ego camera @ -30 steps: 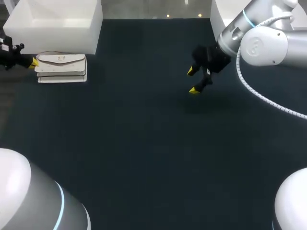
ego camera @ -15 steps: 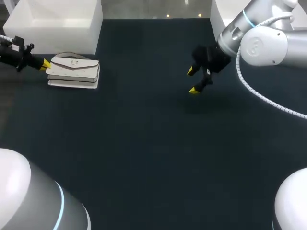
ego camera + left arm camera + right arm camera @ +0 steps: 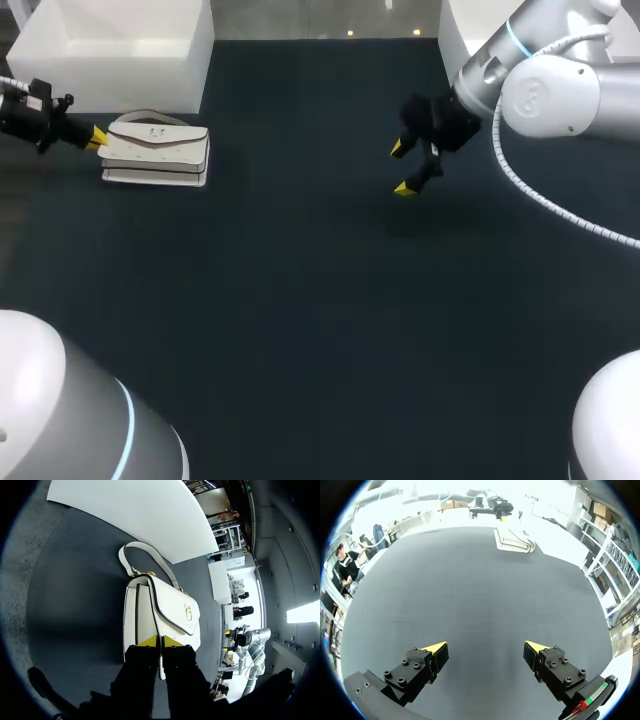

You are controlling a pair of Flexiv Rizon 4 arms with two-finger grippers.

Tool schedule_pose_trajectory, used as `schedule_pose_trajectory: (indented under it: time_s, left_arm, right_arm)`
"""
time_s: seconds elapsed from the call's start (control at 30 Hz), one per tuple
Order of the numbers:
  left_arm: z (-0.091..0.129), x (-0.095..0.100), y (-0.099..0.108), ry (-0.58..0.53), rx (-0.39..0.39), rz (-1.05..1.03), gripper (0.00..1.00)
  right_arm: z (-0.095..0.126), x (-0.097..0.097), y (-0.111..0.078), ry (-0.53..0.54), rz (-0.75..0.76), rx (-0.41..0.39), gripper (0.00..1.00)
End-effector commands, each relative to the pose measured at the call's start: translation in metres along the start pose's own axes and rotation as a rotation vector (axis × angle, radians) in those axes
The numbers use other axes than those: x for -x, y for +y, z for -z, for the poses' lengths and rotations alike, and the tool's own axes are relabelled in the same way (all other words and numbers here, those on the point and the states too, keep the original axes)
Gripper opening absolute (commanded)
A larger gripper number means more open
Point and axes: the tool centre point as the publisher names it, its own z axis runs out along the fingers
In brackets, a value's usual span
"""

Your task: Pick up the bag, open it, inspect its contents, close it, and place it on the opposite side

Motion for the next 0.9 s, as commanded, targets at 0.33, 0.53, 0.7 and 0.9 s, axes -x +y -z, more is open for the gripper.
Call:
schedule_pose_trajectory:
  time_s: [0.33,0.53,0.7,0.9]
  left_arm:
    - [-0.041,-0.03,0.035,-0.038,-0.039,0.032,0.0]
    - [-0.072,-0.057,0.062,-0.062,-0.042,0.05,0.0]
    - [-0.085,-0.077,0.074,-0.059,-0.053,0.029,0.0]
    - [-0.092,-0.09,0.089,-0.005,-0.134,0.067,0.0]
  right_arm:
    - [0.0,0.0,0.0,0.001,0.001,0.001,1.0]
    - [0.0,0.0,0.0,0.001,0.001,0.001,1.0]
    - [0.0,0.0,0.0,0.001,0.001,0.001,1.0]
    - [0.0,0.0,0.0,0.001,0.001,0.001,1.0]
